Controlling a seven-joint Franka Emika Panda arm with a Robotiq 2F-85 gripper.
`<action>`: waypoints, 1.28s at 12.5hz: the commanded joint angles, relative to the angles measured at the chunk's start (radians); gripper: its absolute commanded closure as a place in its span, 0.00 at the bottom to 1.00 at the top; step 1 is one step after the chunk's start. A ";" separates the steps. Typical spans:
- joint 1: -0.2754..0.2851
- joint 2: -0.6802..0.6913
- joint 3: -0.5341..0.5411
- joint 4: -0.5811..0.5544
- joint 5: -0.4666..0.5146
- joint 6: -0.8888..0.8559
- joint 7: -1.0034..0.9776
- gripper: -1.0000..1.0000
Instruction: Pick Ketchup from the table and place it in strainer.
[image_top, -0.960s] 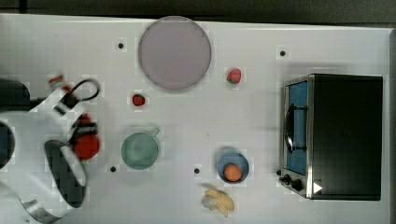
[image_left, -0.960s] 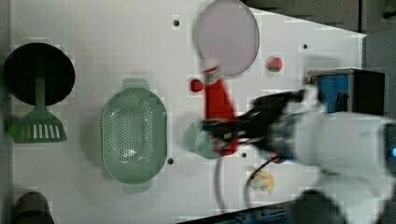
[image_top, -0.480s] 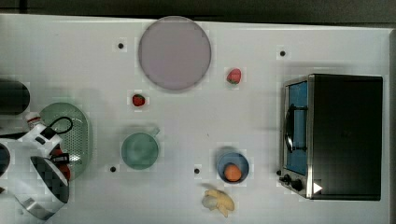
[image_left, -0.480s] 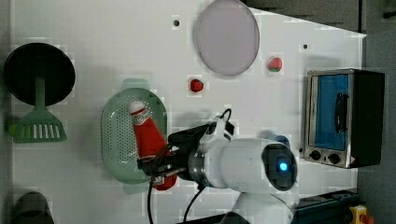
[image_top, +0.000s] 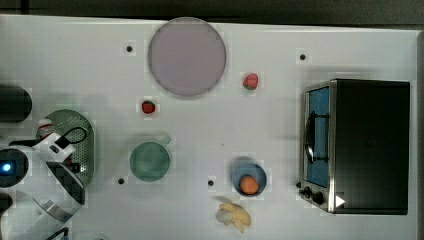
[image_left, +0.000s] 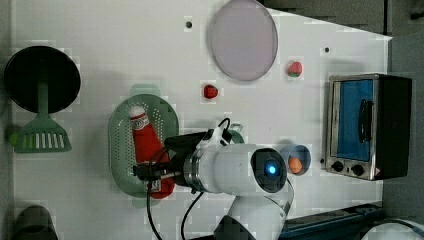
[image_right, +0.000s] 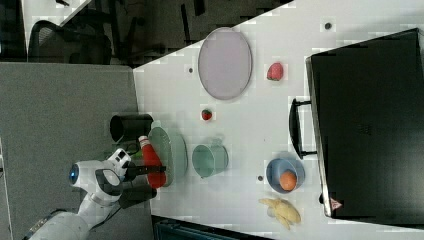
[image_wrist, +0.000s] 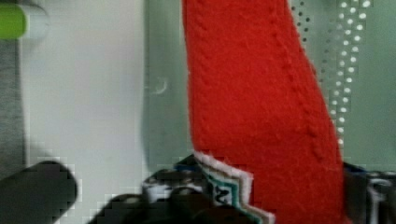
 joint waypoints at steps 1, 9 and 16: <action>0.004 -0.030 -0.021 0.010 -0.028 0.046 0.095 0.00; -0.127 -0.323 -0.024 0.059 0.010 -0.246 0.169 0.00; -0.284 -0.571 -0.235 0.158 0.141 -0.629 0.147 0.00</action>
